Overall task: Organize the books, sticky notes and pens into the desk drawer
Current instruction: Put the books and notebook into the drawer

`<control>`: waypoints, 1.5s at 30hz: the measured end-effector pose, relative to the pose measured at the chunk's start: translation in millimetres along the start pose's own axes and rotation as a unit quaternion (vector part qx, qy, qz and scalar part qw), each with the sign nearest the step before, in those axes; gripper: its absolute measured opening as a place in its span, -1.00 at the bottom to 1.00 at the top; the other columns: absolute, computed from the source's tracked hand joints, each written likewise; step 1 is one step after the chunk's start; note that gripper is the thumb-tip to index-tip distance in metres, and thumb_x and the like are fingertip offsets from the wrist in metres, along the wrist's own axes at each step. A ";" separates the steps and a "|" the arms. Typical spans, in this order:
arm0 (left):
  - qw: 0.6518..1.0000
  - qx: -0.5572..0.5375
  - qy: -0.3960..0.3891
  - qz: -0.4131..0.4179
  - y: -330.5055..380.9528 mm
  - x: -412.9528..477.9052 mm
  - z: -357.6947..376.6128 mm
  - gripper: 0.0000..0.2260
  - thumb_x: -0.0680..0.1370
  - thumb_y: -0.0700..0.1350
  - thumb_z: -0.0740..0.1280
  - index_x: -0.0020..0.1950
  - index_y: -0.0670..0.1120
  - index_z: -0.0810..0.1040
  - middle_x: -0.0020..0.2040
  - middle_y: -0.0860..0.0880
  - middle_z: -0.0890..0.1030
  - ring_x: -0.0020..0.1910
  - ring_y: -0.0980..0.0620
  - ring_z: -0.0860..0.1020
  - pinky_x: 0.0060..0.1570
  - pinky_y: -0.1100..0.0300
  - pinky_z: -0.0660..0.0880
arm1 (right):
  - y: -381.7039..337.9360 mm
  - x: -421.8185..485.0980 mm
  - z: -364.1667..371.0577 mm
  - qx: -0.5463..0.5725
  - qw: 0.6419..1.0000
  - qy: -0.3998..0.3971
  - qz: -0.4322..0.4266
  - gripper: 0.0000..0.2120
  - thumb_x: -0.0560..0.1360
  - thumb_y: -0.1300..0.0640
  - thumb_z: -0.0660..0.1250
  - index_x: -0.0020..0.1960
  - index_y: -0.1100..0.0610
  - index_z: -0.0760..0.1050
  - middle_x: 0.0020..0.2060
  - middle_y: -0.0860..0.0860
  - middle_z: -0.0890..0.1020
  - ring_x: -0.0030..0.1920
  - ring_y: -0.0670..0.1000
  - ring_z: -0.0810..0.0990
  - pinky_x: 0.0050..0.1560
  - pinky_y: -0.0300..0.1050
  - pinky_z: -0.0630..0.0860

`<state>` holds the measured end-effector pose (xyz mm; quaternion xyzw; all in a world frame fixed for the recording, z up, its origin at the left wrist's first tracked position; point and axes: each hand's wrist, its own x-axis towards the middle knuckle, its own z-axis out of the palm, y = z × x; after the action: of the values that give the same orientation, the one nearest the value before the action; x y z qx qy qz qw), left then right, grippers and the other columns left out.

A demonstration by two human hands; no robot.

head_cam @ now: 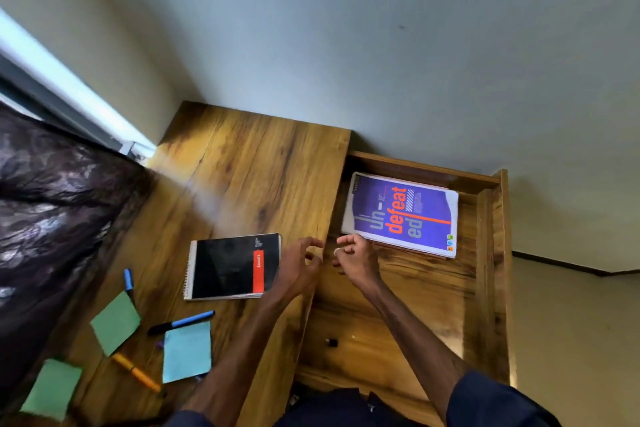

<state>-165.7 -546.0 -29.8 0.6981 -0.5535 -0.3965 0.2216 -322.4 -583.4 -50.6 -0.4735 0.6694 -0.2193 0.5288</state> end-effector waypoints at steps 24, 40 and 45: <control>0.940 -0.008 0.169 -0.297 -156.3 -36.8 -146.1 -0.47 0.51 0.05 0.46 0.32 -0.23 0.42 0.26 -0.21 0.54 0.25 -0.23 0.52 0.18 0.03 0.47 | -52.6 -43.0 144.3 -0.419 0.841 -0.232 -0.253 -0.46 0.49 0.13 0.41 0.42 0.16 0.36 0.60 0.18 0.08 0.61 0.14 0.04 0.55 -0.04 0.12; 0.950 -0.278 0.137 -0.035 -103.6 -38.3 -170.6 -0.64 0.54 0.12 0.39 0.28 0.03 0.50 0.10 0.03 0.63 0.11 0.04 0.62 0.03 0.23 0.55 | -83.5 -1.8 75.2 -0.065 0.981 0.007 -0.182 -0.60 0.38 0.07 0.58 0.16 0.02 0.53 -0.03 -0.09 0.65 0.01 -0.01 0.65 0.00 0.03 0.63; 0.948 -0.274 0.155 -0.055 -117.0 -36.4 -165.2 -0.58 0.56 0.13 0.36 0.36 -0.01 0.51 0.20 0.00 0.62 0.18 0.03 0.60 0.17 0.07 0.53 | -94.3 -6.0 68.9 -0.071 0.951 0.047 -0.298 -0.69 0.45 0.26 0.46 0.10 0.00 0.51 -0.03 -0.16 0.62 0.00 -0.15 0.60 -0.10 -0.12 0.65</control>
<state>33.5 -499.1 -9.0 0.6930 -0.3432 -0.4309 0.4651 -221.5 -607.0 3.6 -0.6770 0.5360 -0.3404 0.3721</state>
